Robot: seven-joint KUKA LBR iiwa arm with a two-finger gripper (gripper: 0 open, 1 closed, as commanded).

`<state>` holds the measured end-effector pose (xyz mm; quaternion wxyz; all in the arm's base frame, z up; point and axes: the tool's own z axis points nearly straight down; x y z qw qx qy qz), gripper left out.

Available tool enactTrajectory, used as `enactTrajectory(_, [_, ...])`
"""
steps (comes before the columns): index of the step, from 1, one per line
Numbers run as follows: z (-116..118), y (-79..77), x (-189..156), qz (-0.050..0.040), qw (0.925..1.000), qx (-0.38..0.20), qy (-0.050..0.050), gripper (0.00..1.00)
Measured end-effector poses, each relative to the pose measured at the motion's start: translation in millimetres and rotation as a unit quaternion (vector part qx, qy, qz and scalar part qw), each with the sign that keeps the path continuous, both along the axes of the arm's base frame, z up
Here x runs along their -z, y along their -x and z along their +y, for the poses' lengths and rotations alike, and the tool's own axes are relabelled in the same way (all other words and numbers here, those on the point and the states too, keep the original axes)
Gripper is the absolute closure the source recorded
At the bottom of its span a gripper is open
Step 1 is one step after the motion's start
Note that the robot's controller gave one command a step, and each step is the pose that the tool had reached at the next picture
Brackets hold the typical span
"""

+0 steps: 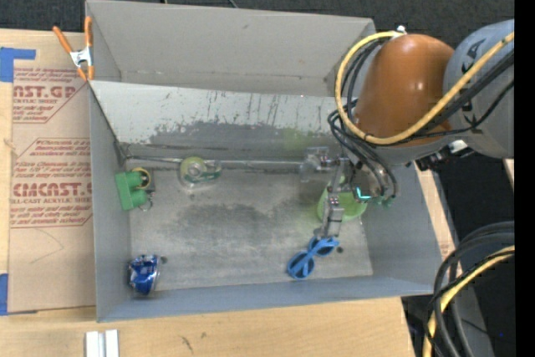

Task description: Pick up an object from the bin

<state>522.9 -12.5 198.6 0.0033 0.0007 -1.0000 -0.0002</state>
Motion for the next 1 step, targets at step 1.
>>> enactTrajectory(1, [-49.1, 6.0, 107.6, 0.0001, 0.9987, -0.05, 0.0, 0.0])
